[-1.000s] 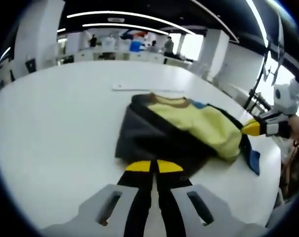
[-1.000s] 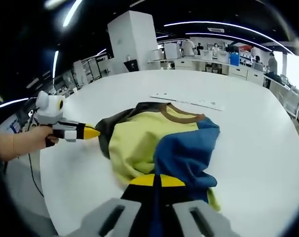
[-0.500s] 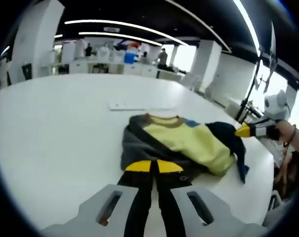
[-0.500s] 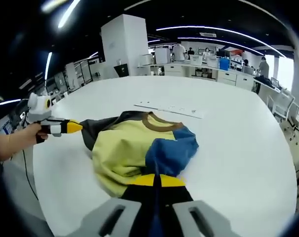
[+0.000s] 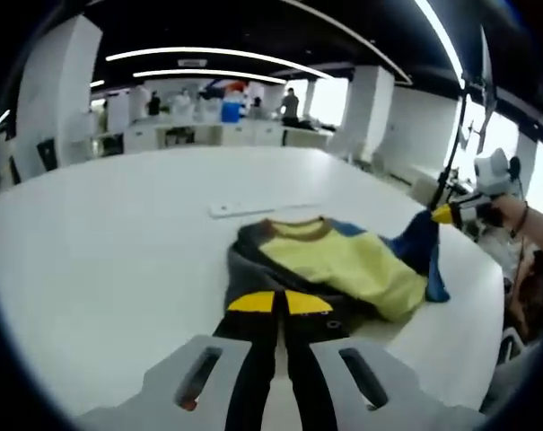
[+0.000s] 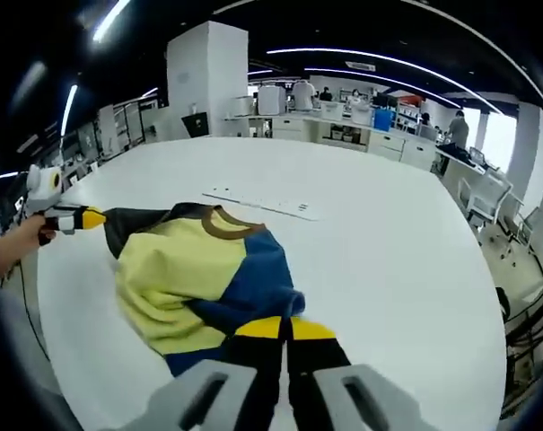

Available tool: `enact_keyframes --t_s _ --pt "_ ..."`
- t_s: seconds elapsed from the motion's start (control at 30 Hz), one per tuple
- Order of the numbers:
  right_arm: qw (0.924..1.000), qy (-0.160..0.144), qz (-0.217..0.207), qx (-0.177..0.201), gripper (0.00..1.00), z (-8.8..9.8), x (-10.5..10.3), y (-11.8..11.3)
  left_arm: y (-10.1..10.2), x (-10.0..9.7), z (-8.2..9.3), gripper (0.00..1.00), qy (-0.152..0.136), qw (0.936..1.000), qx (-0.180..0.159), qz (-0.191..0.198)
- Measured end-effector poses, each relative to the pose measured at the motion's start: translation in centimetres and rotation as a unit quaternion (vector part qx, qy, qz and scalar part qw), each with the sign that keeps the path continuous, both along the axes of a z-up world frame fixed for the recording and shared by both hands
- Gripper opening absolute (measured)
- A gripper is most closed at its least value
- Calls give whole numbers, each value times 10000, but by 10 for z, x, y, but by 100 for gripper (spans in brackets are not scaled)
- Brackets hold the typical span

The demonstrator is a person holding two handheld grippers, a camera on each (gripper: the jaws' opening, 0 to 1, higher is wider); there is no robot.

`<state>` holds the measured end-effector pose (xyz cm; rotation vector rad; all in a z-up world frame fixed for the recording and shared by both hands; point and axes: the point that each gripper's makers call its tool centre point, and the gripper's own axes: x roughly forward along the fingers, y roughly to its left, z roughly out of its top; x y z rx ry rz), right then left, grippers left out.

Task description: Fold the garment on the visible template until the final outline fits inside the template.

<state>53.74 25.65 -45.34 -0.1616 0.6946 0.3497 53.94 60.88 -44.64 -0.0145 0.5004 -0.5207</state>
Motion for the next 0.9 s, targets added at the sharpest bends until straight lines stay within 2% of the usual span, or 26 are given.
enact_keyframes --t_s 0.3,0.4,0.5,0.67,0.9 --pt "9992 103 -143 -367 0 -5 6 -25 19 0 -3 0 66 9999 87 105" --pt "9987 143 -186 -453 0 -10 14 -35 18 -1 -5 0 117 9998 108 109" --pt "9983 173 -221 -511 0 -11 10 -36 20 -2 -8 0 160 9997 155 132" --pt "9975 271 -258 -602 0 -20 22 -48 29 -2 -15 0 267 9993 156 217" --pt "9958 368 -263 -791 0 -28 23 -61 40 1 -18 0 287 9988 214 342"
